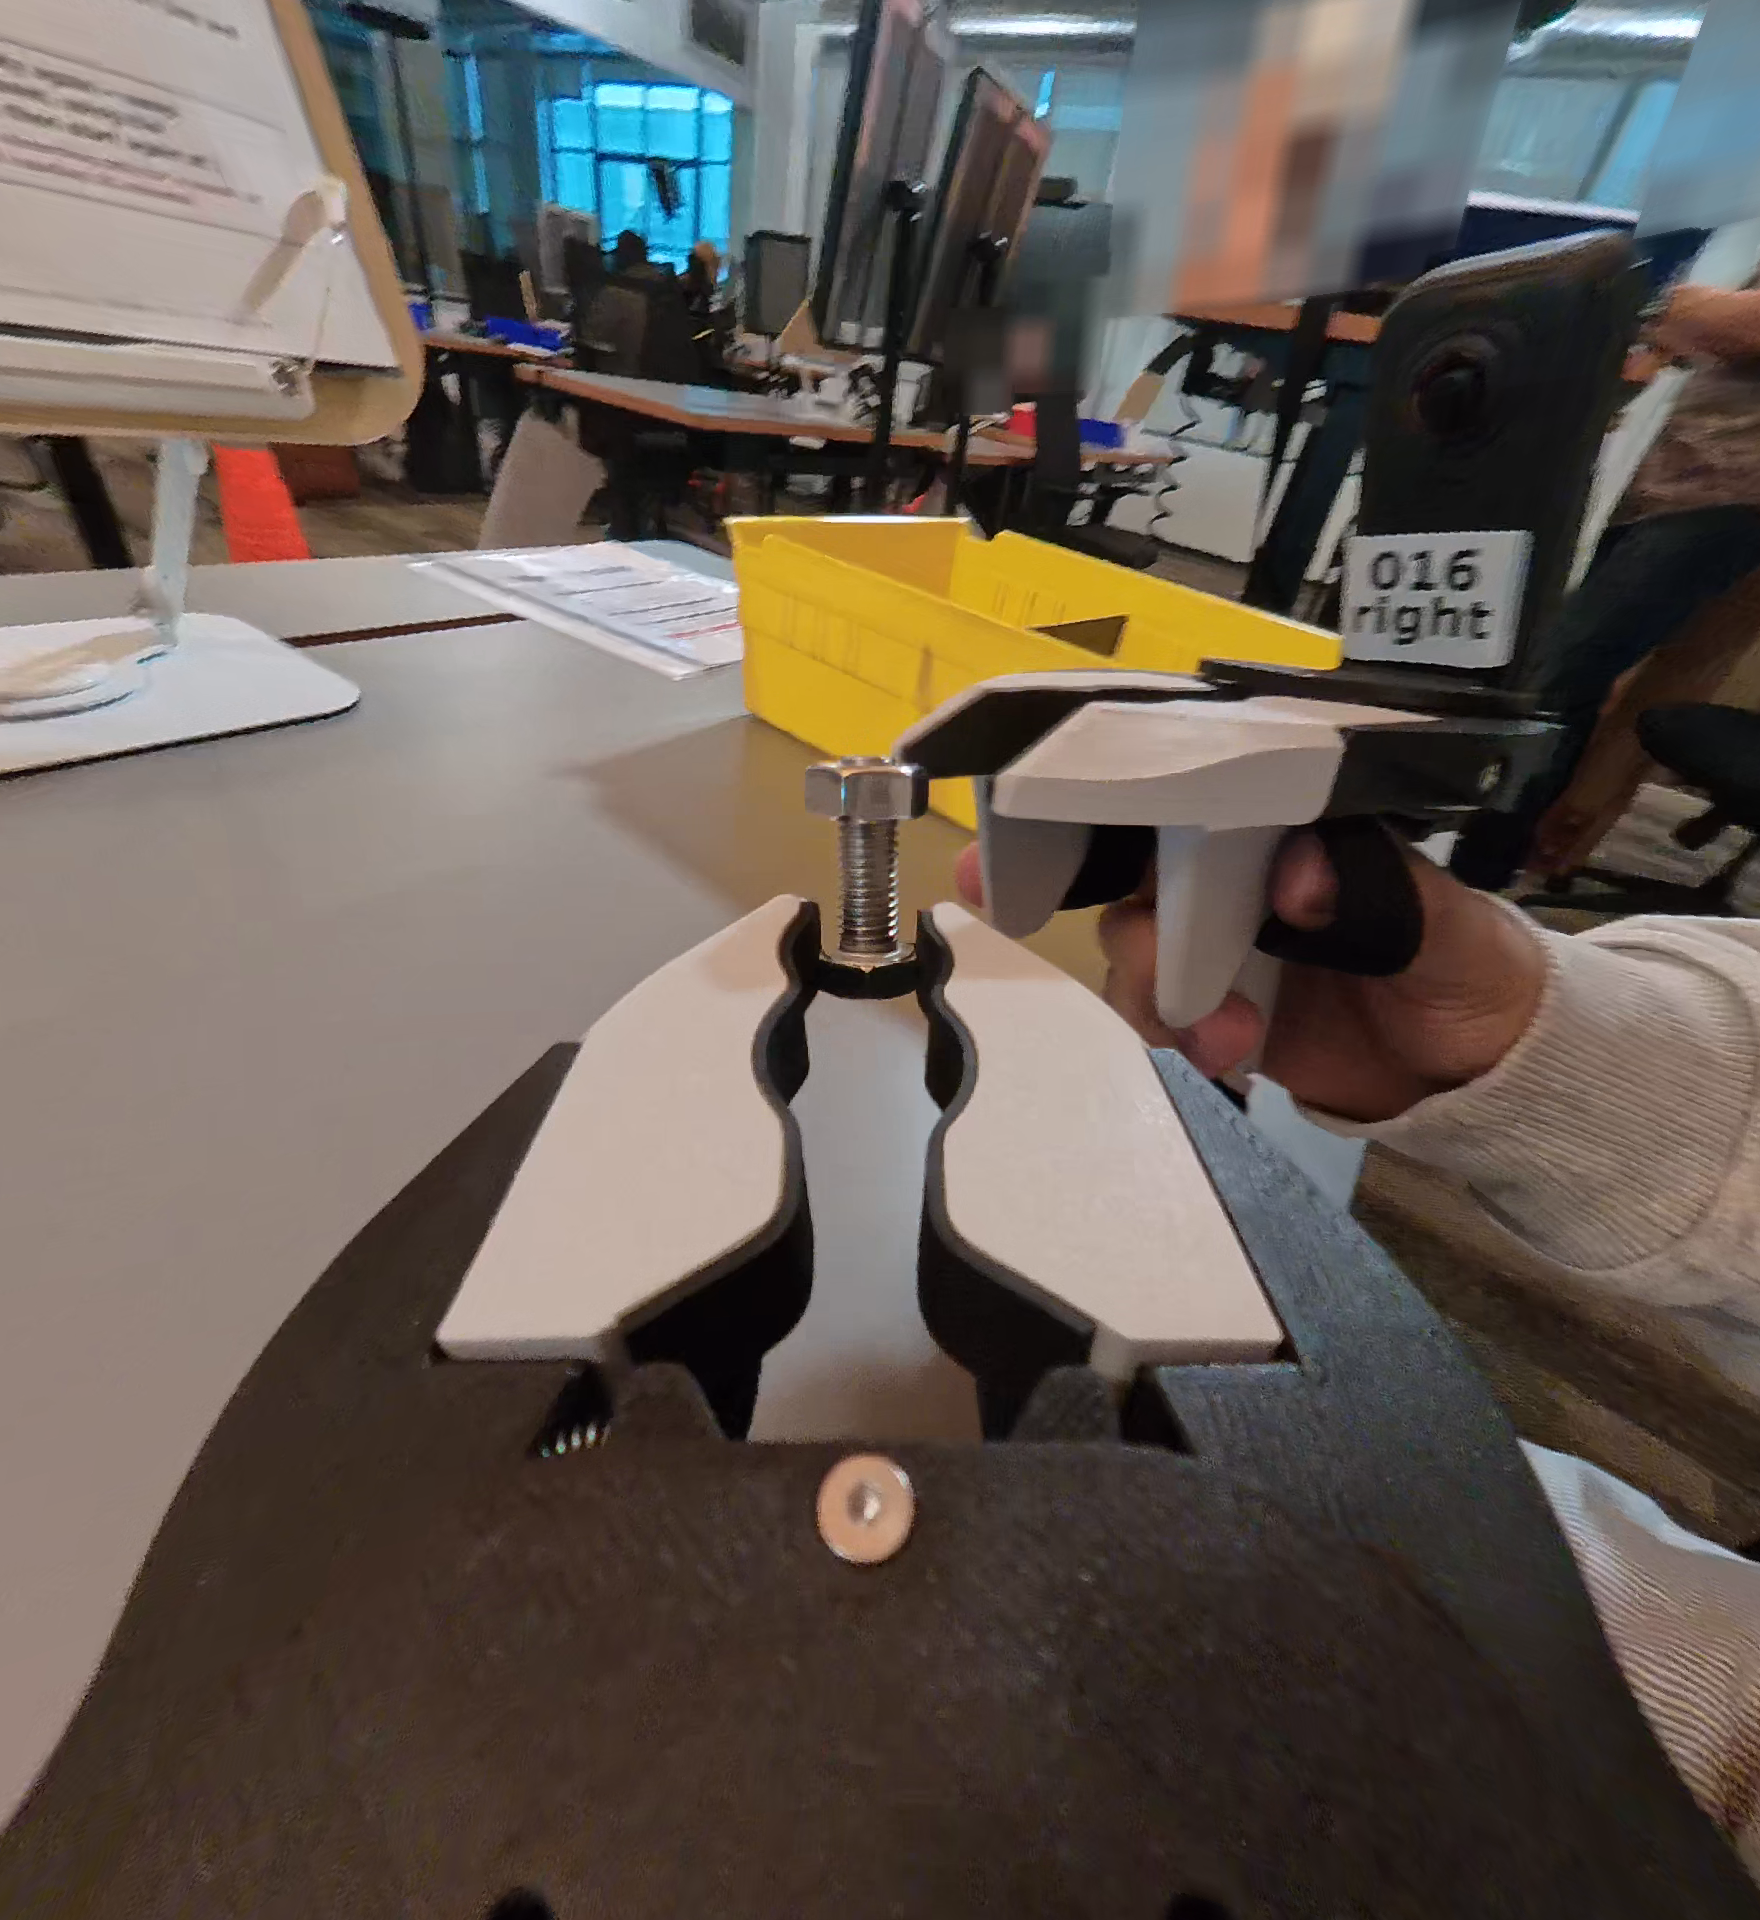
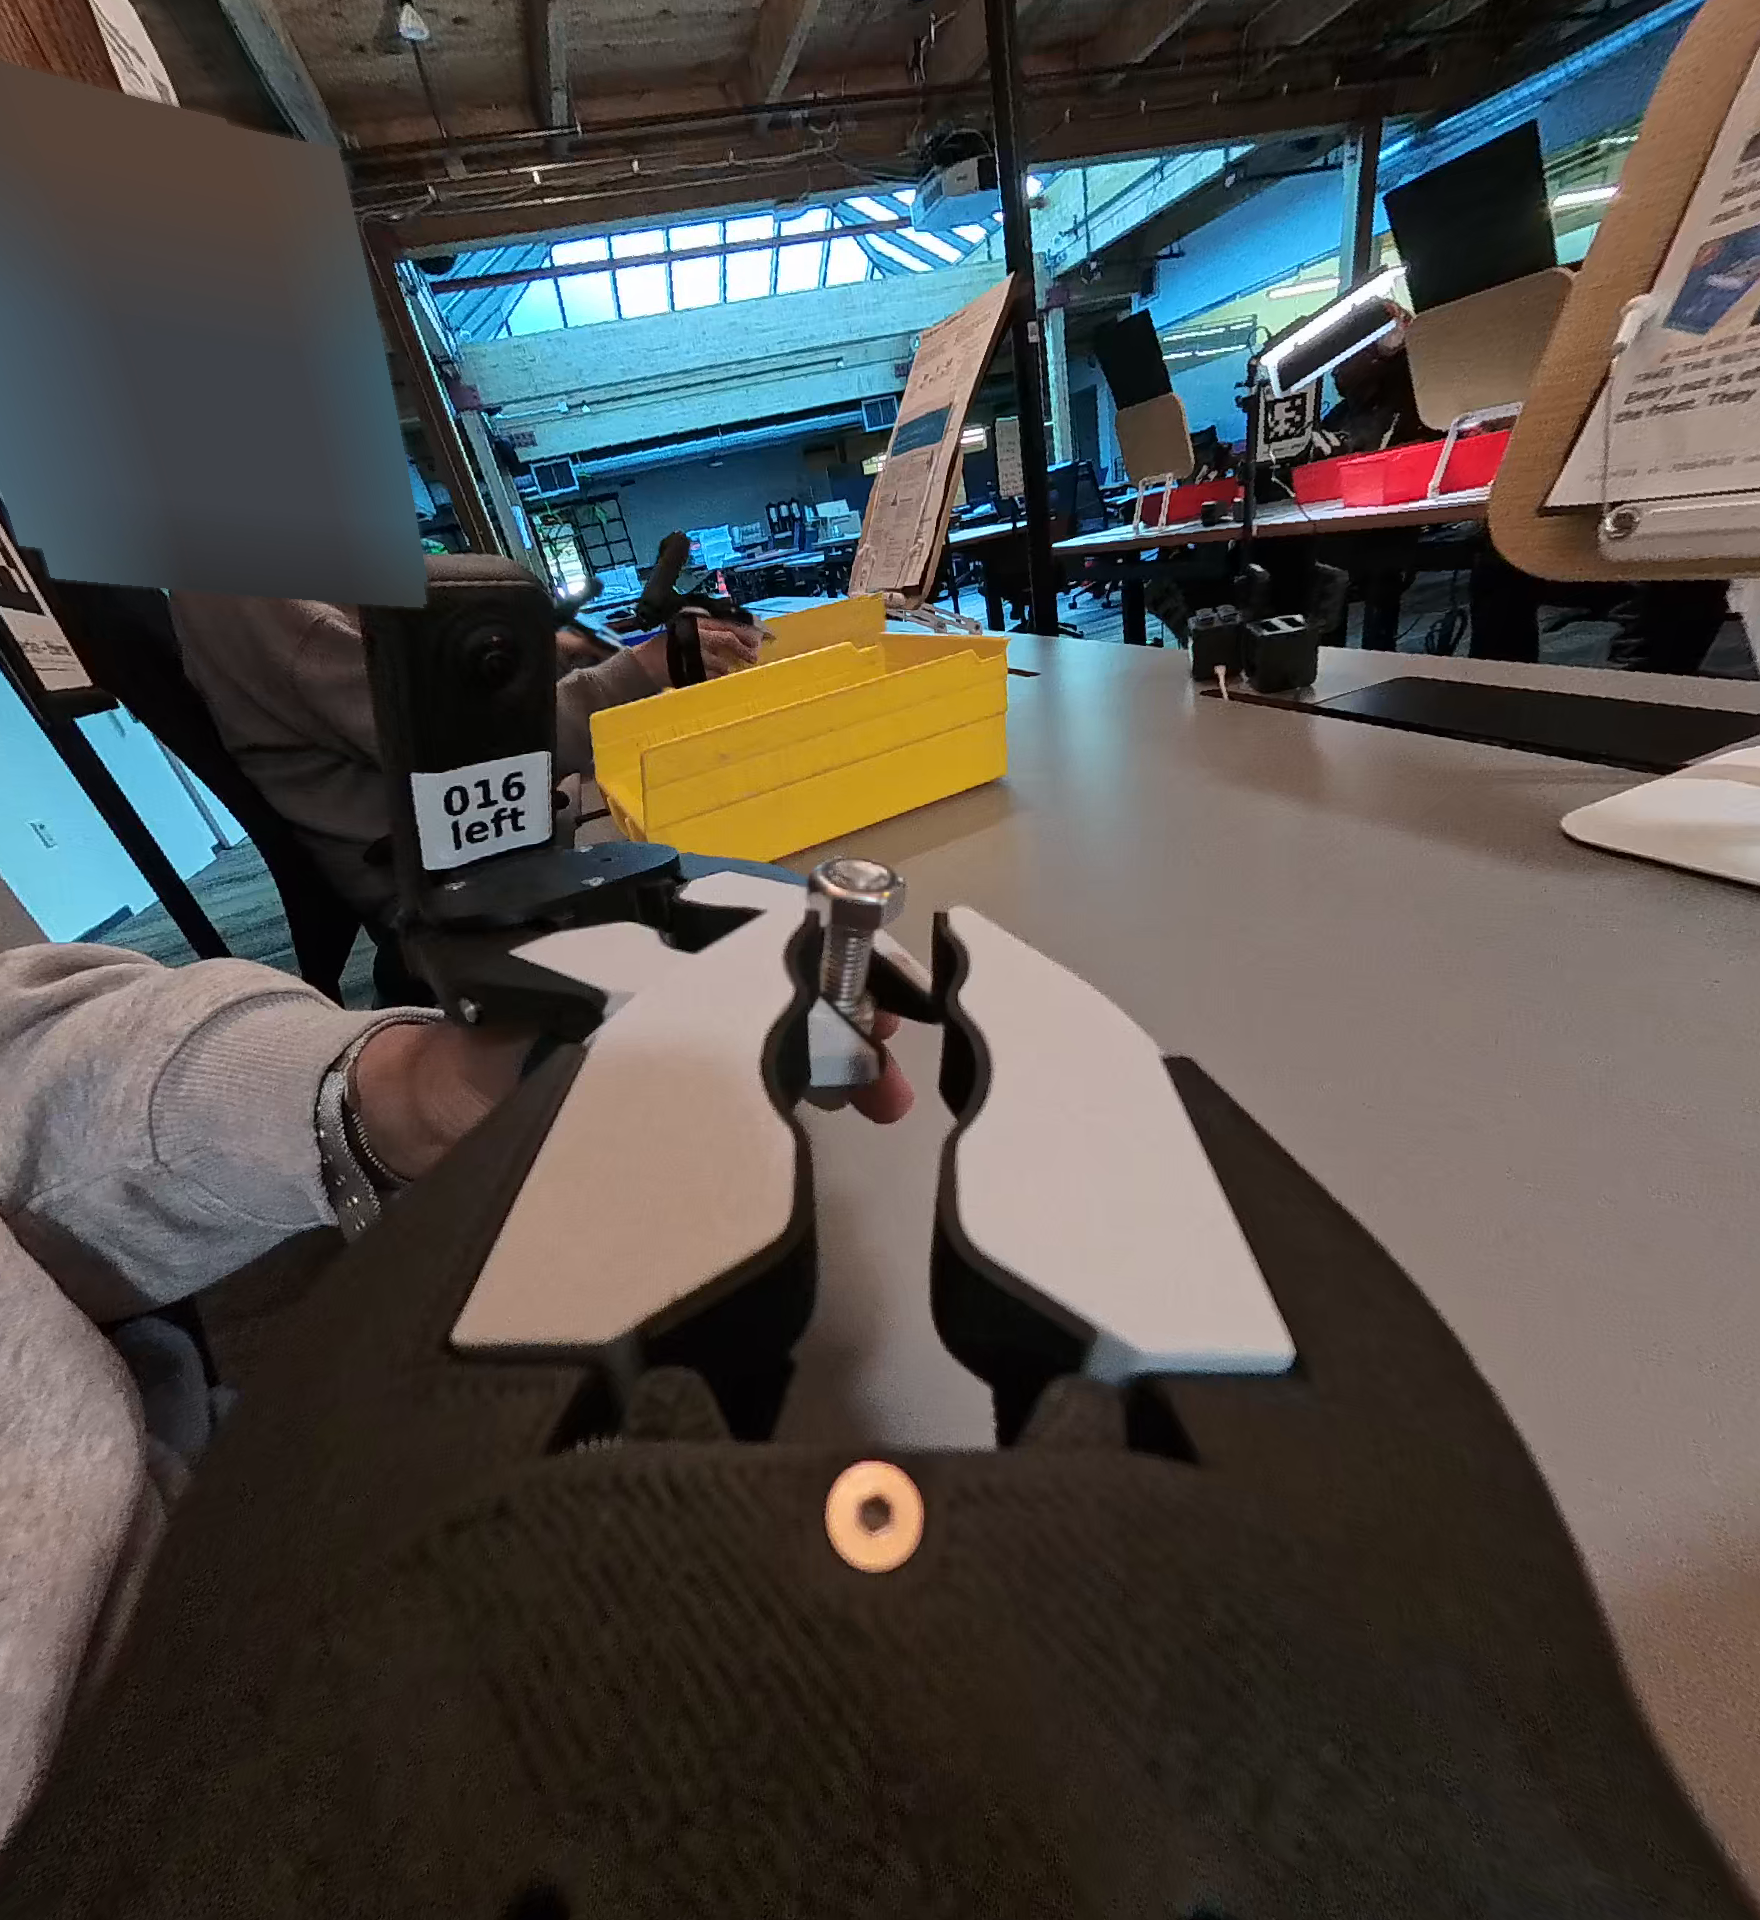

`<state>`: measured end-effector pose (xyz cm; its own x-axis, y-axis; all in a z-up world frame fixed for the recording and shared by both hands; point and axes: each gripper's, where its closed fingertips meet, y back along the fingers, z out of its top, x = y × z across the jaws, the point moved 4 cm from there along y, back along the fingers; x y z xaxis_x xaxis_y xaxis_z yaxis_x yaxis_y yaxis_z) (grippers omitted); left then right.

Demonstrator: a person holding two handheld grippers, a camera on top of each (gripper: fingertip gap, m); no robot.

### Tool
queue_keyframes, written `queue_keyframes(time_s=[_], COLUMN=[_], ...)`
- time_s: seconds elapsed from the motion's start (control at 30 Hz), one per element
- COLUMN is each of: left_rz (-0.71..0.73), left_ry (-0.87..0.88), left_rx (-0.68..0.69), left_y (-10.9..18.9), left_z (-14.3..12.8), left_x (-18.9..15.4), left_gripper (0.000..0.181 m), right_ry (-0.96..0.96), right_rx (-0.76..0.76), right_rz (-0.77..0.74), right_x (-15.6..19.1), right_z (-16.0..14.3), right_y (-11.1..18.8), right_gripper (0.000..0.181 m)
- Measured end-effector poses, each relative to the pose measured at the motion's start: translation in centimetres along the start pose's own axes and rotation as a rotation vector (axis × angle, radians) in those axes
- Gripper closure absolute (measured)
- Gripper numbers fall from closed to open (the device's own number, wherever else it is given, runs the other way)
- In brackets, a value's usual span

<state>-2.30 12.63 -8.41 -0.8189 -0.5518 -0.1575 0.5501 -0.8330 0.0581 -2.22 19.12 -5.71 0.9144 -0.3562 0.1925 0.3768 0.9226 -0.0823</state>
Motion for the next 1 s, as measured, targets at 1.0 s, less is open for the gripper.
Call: queue_keyframes(time_s=[1.0], left_rz=[0.094], left_ry=[-0.036], left_rx=[0.058], left_y=[-0.24], left_z=[-0.76], left_x=[0.31], left_gripper=[0.163], right_ry=[0.020], right_rx=[0.024], right_rz=[0.005], right_x=[0.43], right_z=[-0.52], right_y=[-0.59], right_gripper=[0.158])
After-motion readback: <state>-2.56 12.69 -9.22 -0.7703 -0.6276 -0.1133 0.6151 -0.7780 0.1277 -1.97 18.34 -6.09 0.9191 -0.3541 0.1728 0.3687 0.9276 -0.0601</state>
